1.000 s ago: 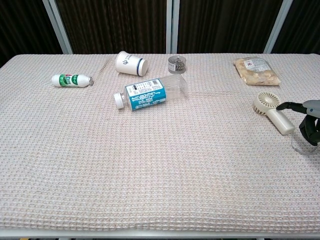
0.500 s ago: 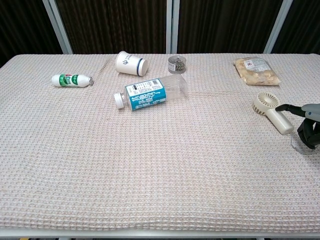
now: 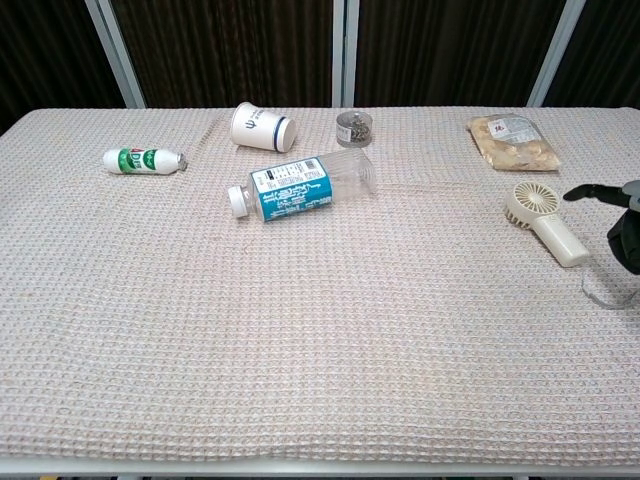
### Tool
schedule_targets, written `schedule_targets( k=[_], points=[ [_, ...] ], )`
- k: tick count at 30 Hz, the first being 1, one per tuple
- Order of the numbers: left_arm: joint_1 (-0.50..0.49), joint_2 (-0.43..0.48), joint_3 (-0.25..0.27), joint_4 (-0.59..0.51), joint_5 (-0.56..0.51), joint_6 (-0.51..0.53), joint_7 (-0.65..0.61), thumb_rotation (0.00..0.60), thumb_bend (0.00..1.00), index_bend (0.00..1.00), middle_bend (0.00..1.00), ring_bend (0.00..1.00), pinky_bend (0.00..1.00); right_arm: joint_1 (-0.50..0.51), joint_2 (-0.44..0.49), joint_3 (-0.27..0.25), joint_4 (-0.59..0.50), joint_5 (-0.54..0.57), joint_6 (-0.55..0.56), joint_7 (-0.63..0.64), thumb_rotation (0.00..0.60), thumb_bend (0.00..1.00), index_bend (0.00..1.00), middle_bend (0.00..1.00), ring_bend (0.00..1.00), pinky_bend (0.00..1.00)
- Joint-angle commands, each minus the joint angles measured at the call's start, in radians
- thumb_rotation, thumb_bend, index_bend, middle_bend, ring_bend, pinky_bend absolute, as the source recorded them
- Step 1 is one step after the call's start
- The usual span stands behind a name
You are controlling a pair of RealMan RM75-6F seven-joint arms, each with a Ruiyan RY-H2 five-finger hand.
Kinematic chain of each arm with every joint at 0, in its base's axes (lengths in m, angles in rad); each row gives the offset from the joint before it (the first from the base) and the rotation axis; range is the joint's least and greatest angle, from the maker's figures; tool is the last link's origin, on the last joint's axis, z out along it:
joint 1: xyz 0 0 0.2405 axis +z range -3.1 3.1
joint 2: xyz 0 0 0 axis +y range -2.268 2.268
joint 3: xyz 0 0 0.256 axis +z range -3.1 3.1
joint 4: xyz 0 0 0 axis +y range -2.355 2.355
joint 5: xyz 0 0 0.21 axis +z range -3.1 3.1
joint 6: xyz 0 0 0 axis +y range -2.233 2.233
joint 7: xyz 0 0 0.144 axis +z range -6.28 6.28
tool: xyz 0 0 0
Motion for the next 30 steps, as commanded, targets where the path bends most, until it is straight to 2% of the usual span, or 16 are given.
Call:
schedule_targets(
  k=[1,3,5,7,10,11,12,13,14,16,18,22,26,30],
  points=[
    [0.001,0.001,-0.001,-0.004,0.001,0.003,0.003,0.600,0.00,0.05,0.00,0.00,0.13,-0.058,0.033,0.011,-0.031,-0.129,0.122,0.071,0.600,1.00,0.00,1.00,0.93,0.90],
    [0.000,0.003,-0.002,-0.007,0.001,0.005,0.007,0.600,0.00,0.05,0.00,0.00,0.13,-0.094,0.030,0.012,-0.013,-0.241,0.224,0.114,0.600,1.00,0.00,1.00,0.93,0.90],
    [0.001,0.004,-0.003,-0.011,0.002,0.008,0.011,0.600,0.00,0.05,0.00,0.00,0.13,-0.142,0.007,0.006,0.054,-0.413,0.381,0.193,0.600,1.00,0.00,1.00,0.92,0.90],
    [0.001,0.005,-0.004,-0.015,0.002,0.011,0.014,0.600,0.00,0.05,0.00,0.00,0.13,-0.185,-0.026,0.005,0.156,-0.560,0.546,0.267,0.600,1.00,0.00,0.95,0.86,0.86],
    [0.001,0.002,-0.004,-0.021,0.004,0.013,0.018,0.600,0.00,0.05,0.00,0.00,0.13,-0.235,-0.061,0.016,0.286,-0.671,0.724,0.326,0.600,1.00,0.05,0.85,0.78,0.80],
    [0.001,0.002,-0.004,-0.022,0.004,0.014,0.019,0.600,0.00,0.05,0.00,0.00,0.13,-0.249,-0.065,0.018,0.310,-0.684,0.757,0.347,0.600,1.00,0.08,0.83,0.76,0.76],
    [0.002,0.001,-0.003,-0.026,0.005,0.017,0.022,0.600,0.00,0.05,0.00,0.00,0.13,-0.266,-0.061,0.015,0.333,-0.693,0.780,0.370,0.600,0.99,0.09,0.77,0.69,0.67],
    [0.002,0.000,-0.003,-0.027,0.005,0.016,0.025,0.600,0.00,0.05,0.00,0.00,0.13,-0.279,-0.051,0.007,0.343,-0.693,0.782,0.382,0.600,0.91,0.10,0.64,0.55,0.53],
    [0.002,-0.001,-0.003,-0.028,0.005,0.016,0.026,0.600,0.00,0.05,0.00,0.00,0.13,-0.292,-0.036,0.000,0.342,-0.683,0.774,0.385,0.600,0.84,0.09,0.55,0.46,0.43],
    [0.003,-0.001,-0.002,-0.031,0.009,0.020,0.028,0.600,0.00,0.05,0.00,0.00,0.13,-0.321,-0.001,-0.014,0.321,-0.658,0.751,0.383,0.600,0.55,0.04,0.31,0.17,0.17],
    [0.004,-0.001,-0.001,-0.033,0.013,0.026,0.028,0.600,0.00,0.05,0.00,0.00,0.13,-0.343,0.028,-0.027,0.296,-0.642,0.734,0.390,0.600,0.38,0.00,0.17,0.02,0.03],
    [0.015,-0.002,0.003,-0.032,0.032,0.054,0.021,0.600,0.00,0.05,0.00,0.00,0.13,-0.388,0.062,-0.049,0.277,-0.627,0.717,0.443,0.600,0.29,0.00,0.08,0.00,0.00],
    [0.028,0.000,0.007,-0.041,0.049,0.086,0.020,0.600,0.00,0.05,0.00,0.00,0.13,-0.430,0.086,-0.069,0.252,-0.605,0.695,0.410,0.600,0.22,0.00,0.01,0.00,0.00],
    [0.037,0.011,0.010,-0.049,0.066,0.111,0.022,0.600,0.00,0.05,0.00,0.00,0.13,-0.455,0.097,-0.070,0.238,-0.597,0.690,0.408,0.600,0.22,0.00,0.00,0.00,0.00]
  ],
)
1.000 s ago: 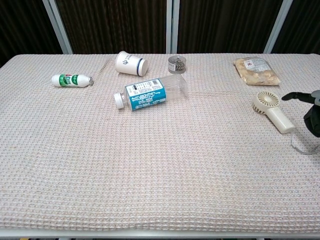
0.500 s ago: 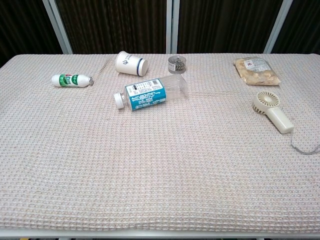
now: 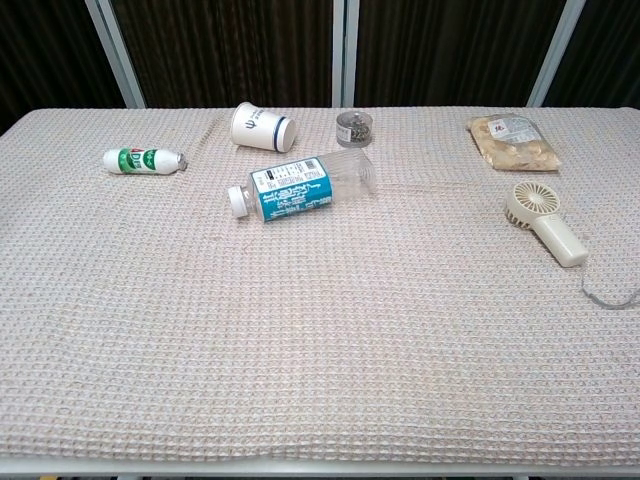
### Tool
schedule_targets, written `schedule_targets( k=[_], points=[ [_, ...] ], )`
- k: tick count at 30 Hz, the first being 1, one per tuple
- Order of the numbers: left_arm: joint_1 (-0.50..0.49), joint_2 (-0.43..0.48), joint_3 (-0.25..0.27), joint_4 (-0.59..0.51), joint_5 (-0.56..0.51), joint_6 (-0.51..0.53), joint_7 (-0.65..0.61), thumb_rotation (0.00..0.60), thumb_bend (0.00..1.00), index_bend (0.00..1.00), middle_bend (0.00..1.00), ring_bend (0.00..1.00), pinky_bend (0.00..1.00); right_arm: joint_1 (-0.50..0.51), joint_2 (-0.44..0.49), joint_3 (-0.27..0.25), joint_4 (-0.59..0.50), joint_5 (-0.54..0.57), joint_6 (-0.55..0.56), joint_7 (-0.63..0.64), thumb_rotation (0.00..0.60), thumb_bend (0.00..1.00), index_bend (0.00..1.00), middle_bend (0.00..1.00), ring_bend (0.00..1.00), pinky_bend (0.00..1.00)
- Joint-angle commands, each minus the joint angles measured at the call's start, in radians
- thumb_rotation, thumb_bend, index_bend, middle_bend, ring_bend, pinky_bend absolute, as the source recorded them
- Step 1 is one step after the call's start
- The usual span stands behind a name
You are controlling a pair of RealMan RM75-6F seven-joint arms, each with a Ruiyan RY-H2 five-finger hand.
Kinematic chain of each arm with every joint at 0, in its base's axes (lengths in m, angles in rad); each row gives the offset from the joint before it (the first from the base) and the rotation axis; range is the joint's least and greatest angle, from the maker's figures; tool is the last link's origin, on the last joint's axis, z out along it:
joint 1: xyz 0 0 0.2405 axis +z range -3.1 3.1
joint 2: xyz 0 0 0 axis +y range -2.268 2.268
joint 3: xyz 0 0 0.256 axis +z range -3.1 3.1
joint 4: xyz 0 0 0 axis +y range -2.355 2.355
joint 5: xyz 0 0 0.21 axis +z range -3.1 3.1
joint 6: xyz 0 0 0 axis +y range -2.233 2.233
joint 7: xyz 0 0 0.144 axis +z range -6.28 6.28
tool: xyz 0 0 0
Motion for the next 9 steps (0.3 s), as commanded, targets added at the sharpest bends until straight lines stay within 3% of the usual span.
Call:
schedule_targets(
  k=[1,9],
  points=[
    [0.006,0.009,0.002,-0.005,0.009,0.012,0.002,0.600,0.00,0.05,0.00,0.00,0.13,-0.027,0.014,-0.004,-0.011,0.016,-0.014,-0.007,0.600,0.22,0.00,0.00,0.00,0.00],
    [0.011,0.008,0.002,-0.003,0.011,0.017,-0.006,0.600,0.00,0.05,0.00,0.00,0.13,-0.050,0.009,0.024,0.006,0.060,-0.054,0.002,0.600,0.22,0.00,0.00,0.00,0.00]
  ],
)
